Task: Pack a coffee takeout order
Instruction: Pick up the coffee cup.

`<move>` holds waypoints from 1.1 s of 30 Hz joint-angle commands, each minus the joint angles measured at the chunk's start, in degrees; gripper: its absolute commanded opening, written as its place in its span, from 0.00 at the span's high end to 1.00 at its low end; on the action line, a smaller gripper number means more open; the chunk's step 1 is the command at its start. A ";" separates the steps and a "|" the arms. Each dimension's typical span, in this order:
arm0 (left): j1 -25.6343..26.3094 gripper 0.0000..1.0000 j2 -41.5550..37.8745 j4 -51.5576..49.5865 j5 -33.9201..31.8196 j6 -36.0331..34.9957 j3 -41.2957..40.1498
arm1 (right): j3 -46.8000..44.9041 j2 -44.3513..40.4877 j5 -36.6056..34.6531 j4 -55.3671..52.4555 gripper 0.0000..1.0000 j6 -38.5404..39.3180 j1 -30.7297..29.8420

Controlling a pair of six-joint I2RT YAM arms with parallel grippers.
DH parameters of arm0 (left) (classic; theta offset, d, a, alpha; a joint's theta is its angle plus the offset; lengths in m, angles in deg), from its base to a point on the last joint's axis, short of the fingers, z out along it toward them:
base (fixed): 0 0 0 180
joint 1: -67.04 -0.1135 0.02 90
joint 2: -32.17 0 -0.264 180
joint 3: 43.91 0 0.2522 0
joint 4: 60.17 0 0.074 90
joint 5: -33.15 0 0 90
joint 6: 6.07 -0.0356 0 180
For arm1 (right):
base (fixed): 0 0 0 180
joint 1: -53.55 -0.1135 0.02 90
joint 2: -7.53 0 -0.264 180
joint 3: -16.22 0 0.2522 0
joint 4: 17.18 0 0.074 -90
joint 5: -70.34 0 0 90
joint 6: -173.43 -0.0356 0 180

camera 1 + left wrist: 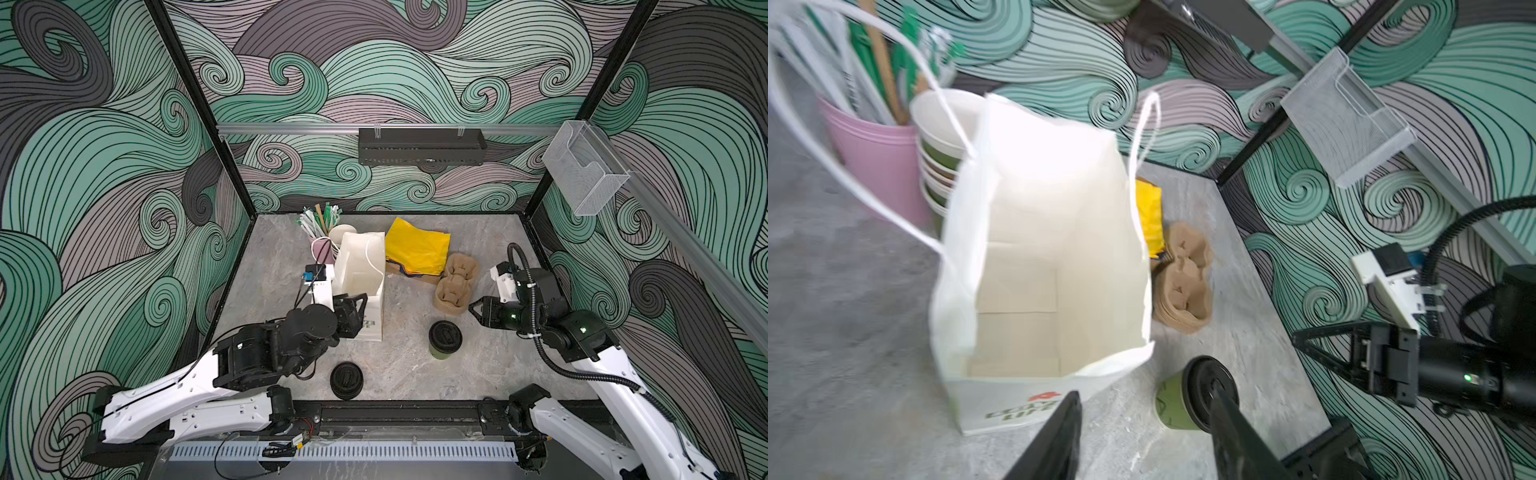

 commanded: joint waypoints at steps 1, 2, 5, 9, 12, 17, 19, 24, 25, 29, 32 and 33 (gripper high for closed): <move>-0.72 0.47 -0.88 -0.92 -12.00 -3.92 3.50 | 2.64 3.98 -2.62 2.45 0.57 1.66 0.34; -1.07 0.47 -0.16 -1.29 -13.41 -5.61 5.49 | 3.79 5.59 -2.51 2.45 0.57 1.42 0.39; -2.71 0.45 2.78 -3.06 -16.13 -9.18 11.94 | 7.54 8.92 -2.11 1.06 0.57 0.52 0.49; -6.77 0.45 7.51 -7.32 -16.92 -7.86 20.35 | 12.65 10.90 -3.31 -0.72 0.54 -1.02 0.75; -10.48 0.45 10.87 -12.04 -16.15 -3.51 25.16 | 16.13 13.07 -3.93 -1.55 0.53 0.23 0.88; -16.77 0.46 15.43 -19.65 -11.62 5.58 31.37 | 22.10 18.71 -4.69 -3.44 0.51 1.54 0.92; -20.86 0.46 17.41 -23.81 -8.15 5.60 35.86 | 24.33 20.98 -4.73 -3.52 0.51 1.61 0.88; -37.39 0.45 23.52 -32.86 7.01 -3.51 46.95 | 28.96 26.72 -5.39 -3.50 0.52 -0.12 0.92; -40.96 0.45 24.70 -33.45 11.71 -5.37 48.19 | 29.77 27.96 -5.44 -3.46 0.52 -0.65 0.92; -55.42 0.45 30.69 -34.94 30.72 -10.37 51.74 | 33.13 32.14 -5.38 -3.44 0.53 -3.70 0.92; -62.41 0.47 34.13 -32.71 38.60 -11.52 51.52 | 34.88 34.21 -5.09 -3.45 0.53 -5.50 0.92; -64.49 0.47 35.17 -31.34 40.58 -11.57 50.90 | 35.24 34.66 -5.02 -3.47 0.53 -5.93 0.92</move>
